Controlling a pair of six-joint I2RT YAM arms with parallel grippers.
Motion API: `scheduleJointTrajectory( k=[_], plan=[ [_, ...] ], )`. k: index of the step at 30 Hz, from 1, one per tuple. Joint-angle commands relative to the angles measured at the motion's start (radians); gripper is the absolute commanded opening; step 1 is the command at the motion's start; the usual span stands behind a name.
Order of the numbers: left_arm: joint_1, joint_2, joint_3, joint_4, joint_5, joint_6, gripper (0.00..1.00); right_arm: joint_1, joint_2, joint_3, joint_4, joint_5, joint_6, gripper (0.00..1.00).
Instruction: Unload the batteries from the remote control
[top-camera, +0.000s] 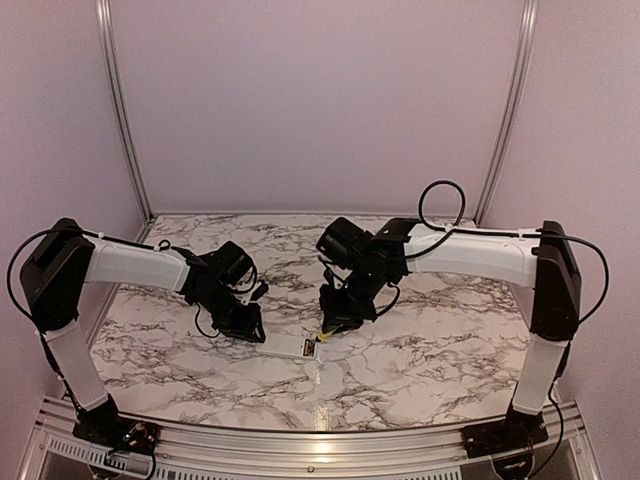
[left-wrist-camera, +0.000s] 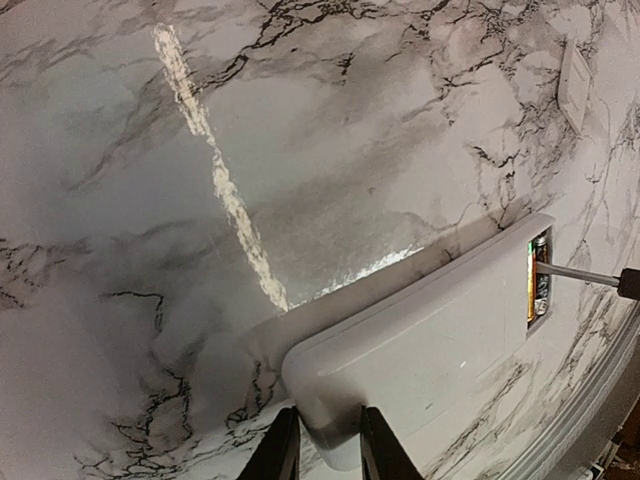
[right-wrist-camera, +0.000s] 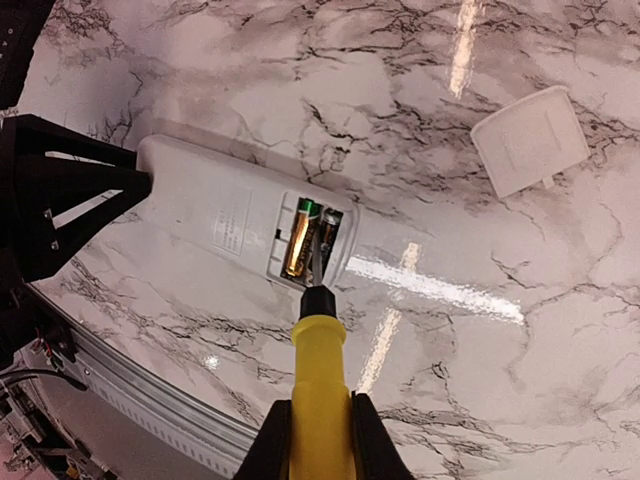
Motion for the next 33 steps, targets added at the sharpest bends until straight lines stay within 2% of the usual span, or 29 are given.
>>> scheduleJointTrajectory(
  k=[1,22,33],
  plan=[
    [-0.004,-0.010,-0.019,0.008,0.000,0.008,0.22,0.017,0.032,-0.071,0.062,0.008,-0.033,0.00],
    [-0.004,0.003,-0.023,0.016,0.002,0.005,0.22,0.016,-0.097,-0.399,0.388,-0.072,-0.084,0.00],
    [-0.004,-0.003,-0.025,0.014,0.000,0.002,0.22,0.016,-0.100,-0.454,0.429,-0.088,-0.083,0.00]
  ],
)
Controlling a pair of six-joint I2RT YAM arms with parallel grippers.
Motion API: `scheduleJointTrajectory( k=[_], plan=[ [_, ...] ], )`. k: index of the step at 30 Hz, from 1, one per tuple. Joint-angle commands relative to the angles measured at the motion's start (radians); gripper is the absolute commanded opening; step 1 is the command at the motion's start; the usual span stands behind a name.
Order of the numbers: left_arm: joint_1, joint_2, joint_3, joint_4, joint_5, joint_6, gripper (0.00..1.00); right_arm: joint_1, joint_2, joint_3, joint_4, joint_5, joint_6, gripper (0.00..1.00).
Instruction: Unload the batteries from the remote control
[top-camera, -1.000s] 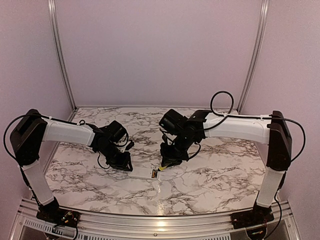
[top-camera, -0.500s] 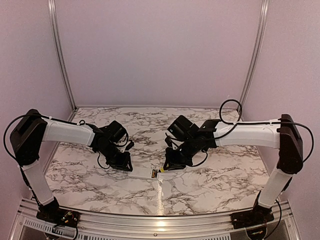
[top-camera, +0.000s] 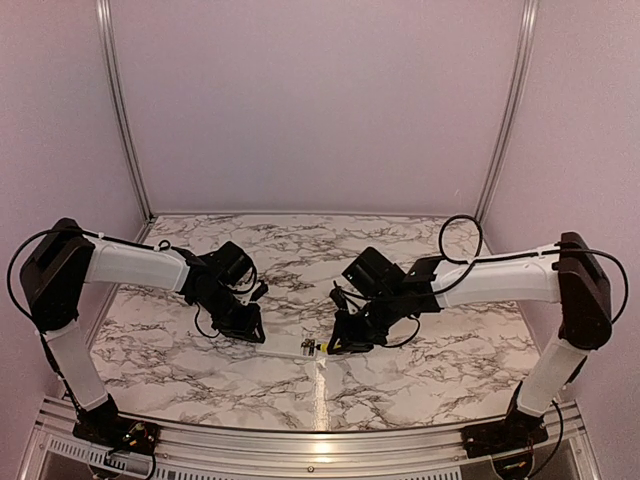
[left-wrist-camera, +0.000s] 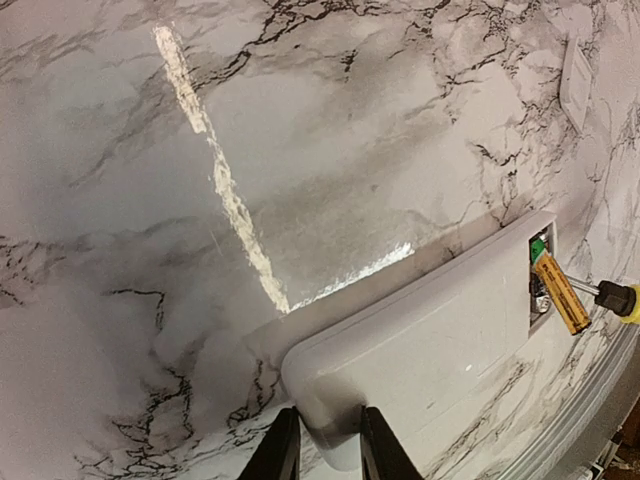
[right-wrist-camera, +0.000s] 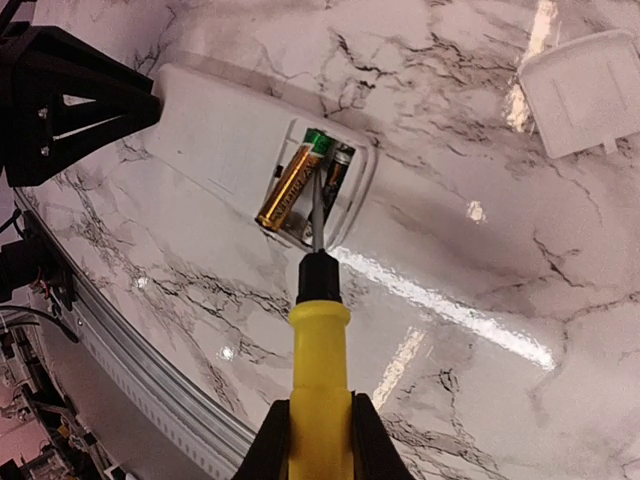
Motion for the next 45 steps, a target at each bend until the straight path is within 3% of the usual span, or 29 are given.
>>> scheduleJointTrajectory(
  k=[1,36,45],
  plan=[
    [-0.004,-0.006,-0.022,0.013,-0.003,0.002,0.22,0.016,0.085,-0.043,0.052,0.008,-0.019,0.00],
    [-0.005,-0.014,-0.020,0.006,-0.010,0.000,0.22,0.014,0.141,0.240,-0.227,0.058,-0.065,0.00],
    [-0.006,-0.009,-0.019,0.005,-0.007,0.008,0.22,0.013,0.144,0.277,-0.228,0.019,-0.088,0.00]
  ],
)
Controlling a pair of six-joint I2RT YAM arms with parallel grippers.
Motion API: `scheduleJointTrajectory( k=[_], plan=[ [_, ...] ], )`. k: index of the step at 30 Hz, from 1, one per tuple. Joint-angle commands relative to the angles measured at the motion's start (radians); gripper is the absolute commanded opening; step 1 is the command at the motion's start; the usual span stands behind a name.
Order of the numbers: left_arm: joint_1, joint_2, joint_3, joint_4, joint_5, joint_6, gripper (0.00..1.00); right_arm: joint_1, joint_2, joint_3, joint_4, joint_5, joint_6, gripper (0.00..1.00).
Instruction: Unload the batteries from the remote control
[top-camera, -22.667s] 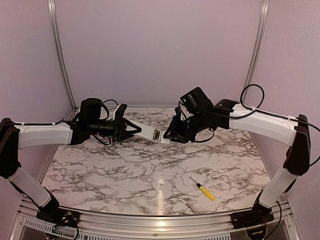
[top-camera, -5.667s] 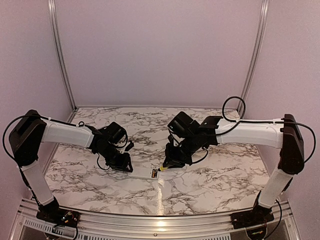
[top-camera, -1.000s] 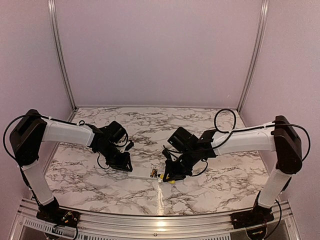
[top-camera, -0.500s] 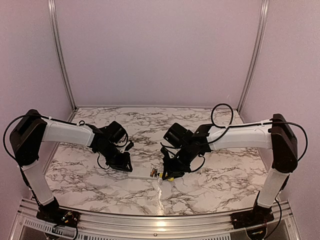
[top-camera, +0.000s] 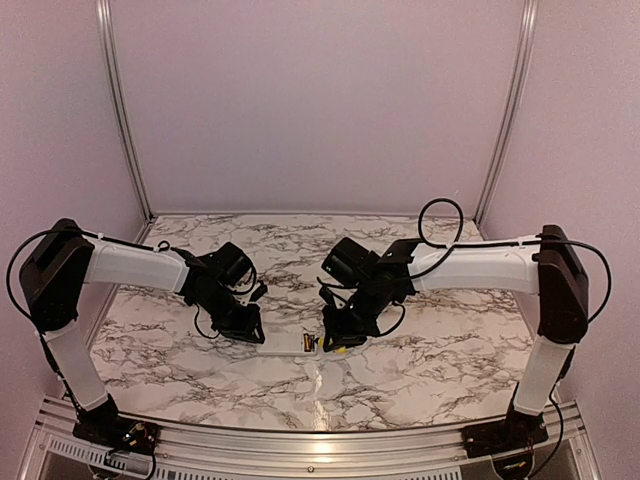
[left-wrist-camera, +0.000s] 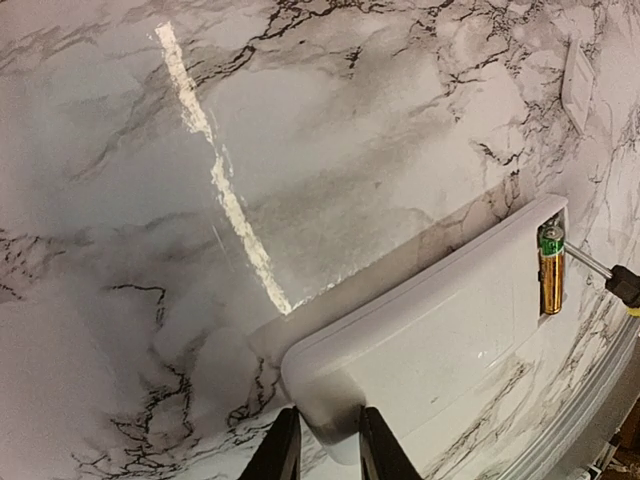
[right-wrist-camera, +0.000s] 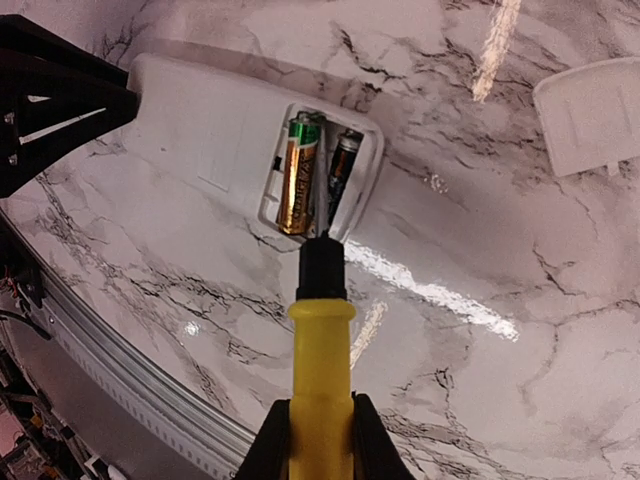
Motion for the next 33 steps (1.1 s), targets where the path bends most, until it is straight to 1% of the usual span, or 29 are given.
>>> scheduleJointTrajectory(
  k=[1,10,19,33],
  plan=[
    [-0.005,-0.002,-0.010,0.000,-0.004,0.018,0.22,-0.003,0.009,0.046,0.005,-0.012,-0.025,0.00],
    [-0.005,-0.008,-0.014,0.002,-0.002,0.016,0.22,0.009,0.015,0.049,0.000,-0.072,-0.046,0.00],
    [-0.005,-0.018,-0.033,0.014,-0.001,0.017,0.22,0.028,0.014,0.048,-0.015,-0.059,-0.035,0.00],
    [-0.005,-0.030,-0.052,0.029,0.005,0.020,0.22,0.038,0.023,0.107,-0.041,-0.043,-0.018,0.00]
  ],
)
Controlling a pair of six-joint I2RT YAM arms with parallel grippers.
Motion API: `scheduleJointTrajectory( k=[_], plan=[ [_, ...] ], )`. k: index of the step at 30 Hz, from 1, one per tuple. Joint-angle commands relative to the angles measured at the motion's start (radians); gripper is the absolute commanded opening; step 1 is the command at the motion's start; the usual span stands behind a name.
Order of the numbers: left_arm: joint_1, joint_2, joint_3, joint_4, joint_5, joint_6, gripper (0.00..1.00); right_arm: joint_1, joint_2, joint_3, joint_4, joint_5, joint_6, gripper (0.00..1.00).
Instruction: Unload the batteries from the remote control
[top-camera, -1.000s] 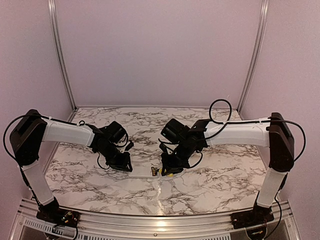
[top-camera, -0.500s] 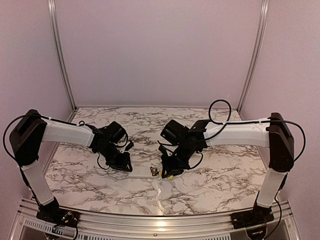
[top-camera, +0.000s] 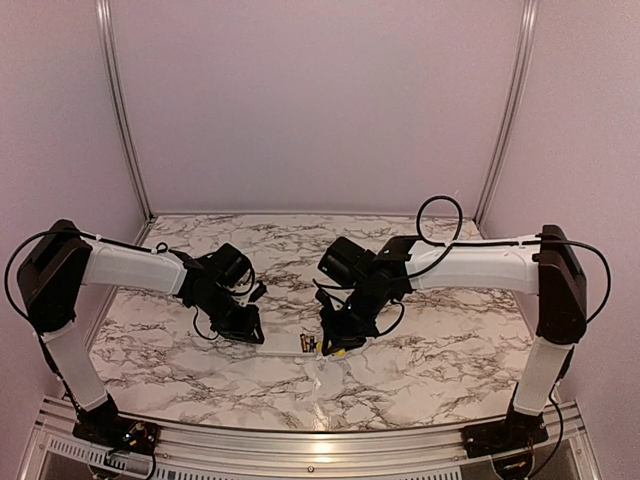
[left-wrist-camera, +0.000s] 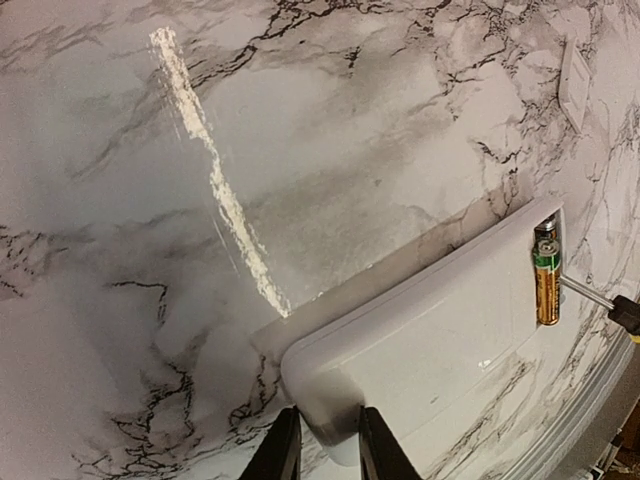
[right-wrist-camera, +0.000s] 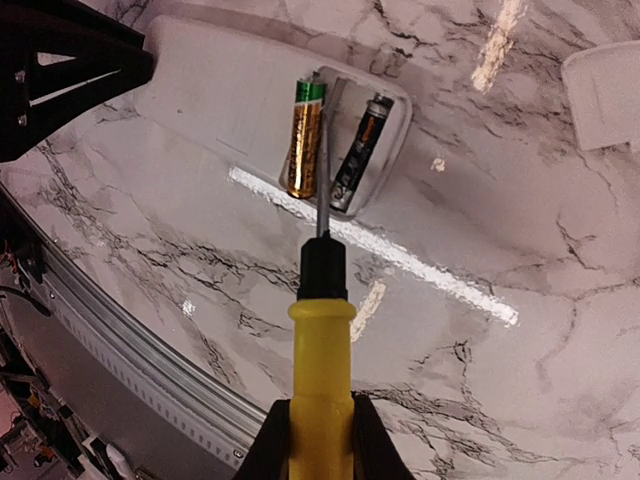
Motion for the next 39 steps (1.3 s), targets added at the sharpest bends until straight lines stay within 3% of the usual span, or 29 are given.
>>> scheduleJointTrajectory(
  k=[1,22,30,39],
  plan=[
    [-0.005,-0.018,-0.030,0.004,0.006,0.018,0.22,0.020,0.014,0.070,0.024,-0.011,0.002,0.00],
    [-0.005,-0.045,-0.014,-0.033,-0.014,0.028,0.22,0.038,0.049,0.160,-0.053,0.001,0.009,0.00],
    [-0.005,-0.061,0.030,-0.096,-0.046,-0.006,0.22,0.045,0.094,0.235,-0.166,0.030,0.013,0.00],
    [-0.008,-0.074,0.029,-0.092,-0.041,-0.032,0.28,0.067,0.172,0.337,-0.250,0.019,-0.001,0.00]
  ],
)
